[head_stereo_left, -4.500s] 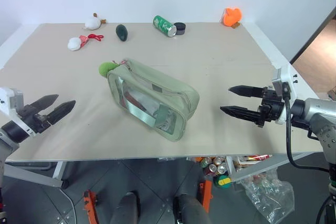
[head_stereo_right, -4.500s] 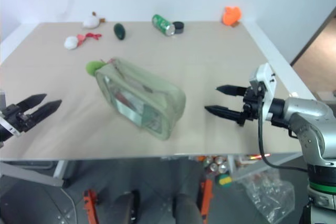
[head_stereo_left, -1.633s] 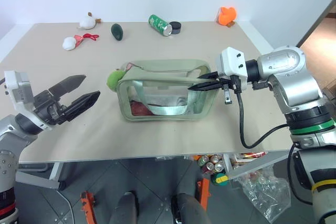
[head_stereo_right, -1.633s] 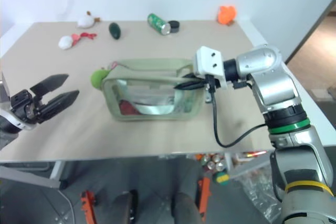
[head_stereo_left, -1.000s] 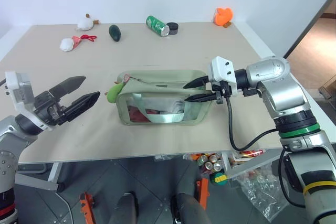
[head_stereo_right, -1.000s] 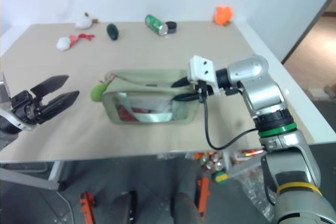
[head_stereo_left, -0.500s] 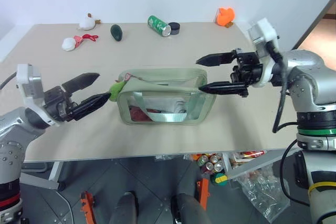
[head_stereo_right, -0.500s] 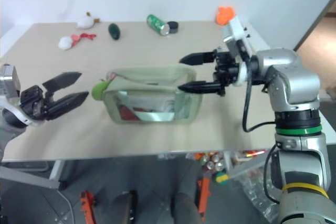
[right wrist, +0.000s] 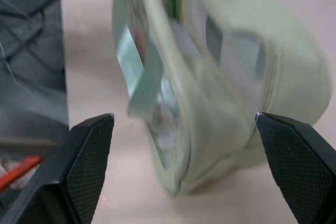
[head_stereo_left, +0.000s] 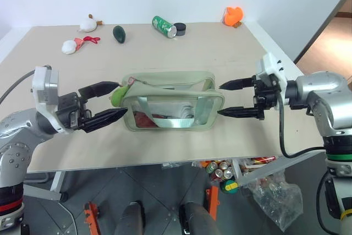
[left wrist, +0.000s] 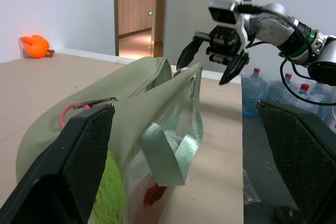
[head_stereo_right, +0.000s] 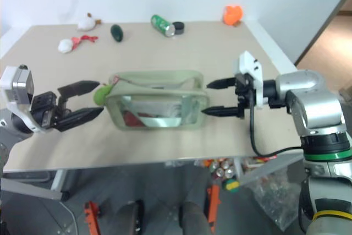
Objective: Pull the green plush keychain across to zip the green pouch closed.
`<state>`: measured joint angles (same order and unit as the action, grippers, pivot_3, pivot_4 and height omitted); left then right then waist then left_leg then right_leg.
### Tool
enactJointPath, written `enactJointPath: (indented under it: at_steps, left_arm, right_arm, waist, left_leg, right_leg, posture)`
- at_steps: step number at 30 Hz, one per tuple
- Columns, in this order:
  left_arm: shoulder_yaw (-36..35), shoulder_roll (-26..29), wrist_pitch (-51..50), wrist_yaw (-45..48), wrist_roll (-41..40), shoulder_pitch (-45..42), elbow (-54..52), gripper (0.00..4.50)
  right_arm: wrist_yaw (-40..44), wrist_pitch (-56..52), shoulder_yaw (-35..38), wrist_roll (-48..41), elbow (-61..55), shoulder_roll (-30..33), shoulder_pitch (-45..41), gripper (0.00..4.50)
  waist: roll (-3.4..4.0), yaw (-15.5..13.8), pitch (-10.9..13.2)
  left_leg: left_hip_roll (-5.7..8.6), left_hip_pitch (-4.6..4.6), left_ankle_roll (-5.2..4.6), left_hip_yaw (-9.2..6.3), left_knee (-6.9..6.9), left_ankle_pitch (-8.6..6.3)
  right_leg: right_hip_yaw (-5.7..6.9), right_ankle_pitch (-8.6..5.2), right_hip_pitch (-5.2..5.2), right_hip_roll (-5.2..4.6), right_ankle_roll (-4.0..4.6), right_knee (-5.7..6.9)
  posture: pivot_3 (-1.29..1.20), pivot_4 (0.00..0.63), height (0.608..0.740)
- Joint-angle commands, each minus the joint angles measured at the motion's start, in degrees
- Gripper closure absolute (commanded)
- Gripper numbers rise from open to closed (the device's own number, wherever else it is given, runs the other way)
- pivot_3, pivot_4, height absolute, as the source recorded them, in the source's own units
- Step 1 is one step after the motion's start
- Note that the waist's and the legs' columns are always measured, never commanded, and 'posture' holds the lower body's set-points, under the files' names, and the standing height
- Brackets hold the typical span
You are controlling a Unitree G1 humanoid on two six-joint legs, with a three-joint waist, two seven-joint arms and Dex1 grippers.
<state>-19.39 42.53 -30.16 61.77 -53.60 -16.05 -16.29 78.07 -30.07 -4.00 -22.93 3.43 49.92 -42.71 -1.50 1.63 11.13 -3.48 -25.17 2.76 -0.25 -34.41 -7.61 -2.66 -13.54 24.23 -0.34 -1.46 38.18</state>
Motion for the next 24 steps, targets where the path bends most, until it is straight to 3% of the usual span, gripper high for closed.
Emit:
enactJointPath:
  at_steps: [1, 2, 13, 14, 24]
  left_arm:
    - [0.24, -0.11, 1.11, 0.54, 0.69, -0.56, -0.54, 0.0]
    - [0.24, -0.17, 1.16, 0.51, 0.74, -0.44, -0.58, 0.0]
    - [-0.23, -1.38, 1.44, -0.11, 0.77, 1.17, -0.64, 0.0]
    - [-0.25, -1.46, 1.46, -0.16, 0.77, 1.2, -0.63, 0.0]
    - [-5.96, -1.06, 2.83, -2.69, 2.41, 2.84, 9.15, 0.0]
  right_arm:
    - [-0.59, 0.67, 1.48, -0.49, -1.86, 0.03, -0.24, 0.04]
    - [-0.69, 0.59, 1.59, -0.59, -2.01, 0.07, -0.14, 0.56]
    - [-0.67, 1.26, 1.83, -0.85, -1.99, 0.2, -0.02, 4.29]
    - [-0.71, 1.32, 1.77, -0.84, -1.93, 0.12, -0.12, 4.47]
    - [-1.25, 2.15, 1.21, -0.33, -2.0, -0.38, 0.24, 4.47]
  waist:
    - [0.0, 0.0, 0.0]
    - [0.0, 0.0, 0.0]
    - [-0.01, -0.01, 0.0]
    - [-0.01, -0.01, 0.0]
    - [-0.01, 0.04, 0.0]
  left_leg:
    - [0.0, 0.0, 0.0, 0.02, -0.01, 0.0]
    - [0.0, 0.0, 0.0, 0.03, -0.01, 0.0]
    - [0.0, -0.01, 0.0, 0.04, -0.01, 0.0]
    - [0.0, -0.01, 0.0, 0.04, -0.01, 0.0]
    - [-0.01, 0.0, -0.01, 0.05, -0.01, 0.0]
  right_leg:
    - [-0.03, 0.01, 0.0, 0.0, -0.02, 0.0]
    - [-0.04, 0.01, 0.0, 0.0, -0.02, 0.0]
    - [-0.06, 0.02, 0.04, 0.01, -0.03, 0.0]
    - [-0.06, 0.02, 0.04, 0.01, -0.03, 0.0]
    - [-0.06, 0.02, 0.06, 0.03, -0.03, 0.0]
  posture:
    - [0.0, 0.15, 0.74]
    - [0.0, 0.15, 0.74]
    - [0.0, 0.15, 0.74]
    - [0.0, 0.15, 0.74]
    - [0.0, 0.15, 0.74]
